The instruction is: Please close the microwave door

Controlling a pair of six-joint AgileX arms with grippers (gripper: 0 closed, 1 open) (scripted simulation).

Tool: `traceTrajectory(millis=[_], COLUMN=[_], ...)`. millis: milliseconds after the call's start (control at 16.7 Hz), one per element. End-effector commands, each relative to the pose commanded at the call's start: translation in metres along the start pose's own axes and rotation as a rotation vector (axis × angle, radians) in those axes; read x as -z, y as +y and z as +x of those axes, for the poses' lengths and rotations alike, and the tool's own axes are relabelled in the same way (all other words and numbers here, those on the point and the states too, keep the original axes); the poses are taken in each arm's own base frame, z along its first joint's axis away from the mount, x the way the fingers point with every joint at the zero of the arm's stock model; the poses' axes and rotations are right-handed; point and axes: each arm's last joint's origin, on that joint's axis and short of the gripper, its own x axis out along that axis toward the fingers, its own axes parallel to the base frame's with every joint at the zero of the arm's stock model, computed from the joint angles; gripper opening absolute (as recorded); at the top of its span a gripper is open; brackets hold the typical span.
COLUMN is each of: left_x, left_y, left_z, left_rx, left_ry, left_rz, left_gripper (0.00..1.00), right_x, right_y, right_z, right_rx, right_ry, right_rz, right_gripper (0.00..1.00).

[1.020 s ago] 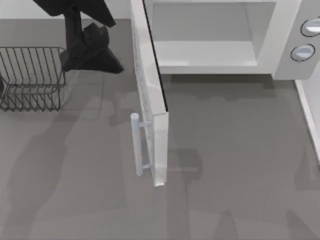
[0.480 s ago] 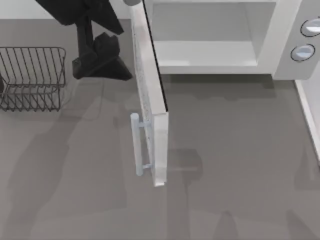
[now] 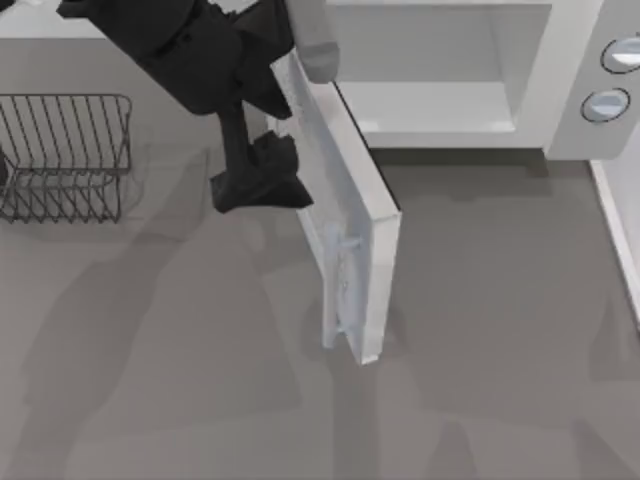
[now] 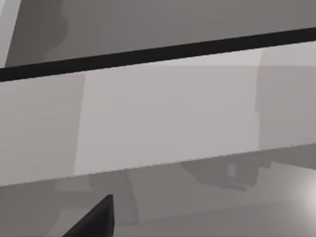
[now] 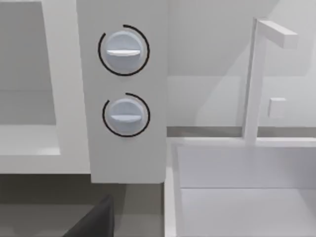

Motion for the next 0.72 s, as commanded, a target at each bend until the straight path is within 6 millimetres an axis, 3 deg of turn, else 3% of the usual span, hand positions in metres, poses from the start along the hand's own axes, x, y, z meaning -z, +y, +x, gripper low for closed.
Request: traceTrajectory(millis=[180,720], left_x=[0.0000,0.0000], left_y=[0.0000,0.0000], left_z=[0.0000,0.0000], left_rx=[0.000,0.000], left_ry=[0.000,0.000], left_rz=[0.000,0.000], left_gripper=[1.00,0.32], right_x=[0.0000,0.0000], right_y=[0.0000,0.0000], right_z=[0.0000,0.0000], right_rx=[0.000,0.000], right_ry=[0.000,0.000], right_rz=[0.000,0.000], right_gripper=[1.00,1.00])
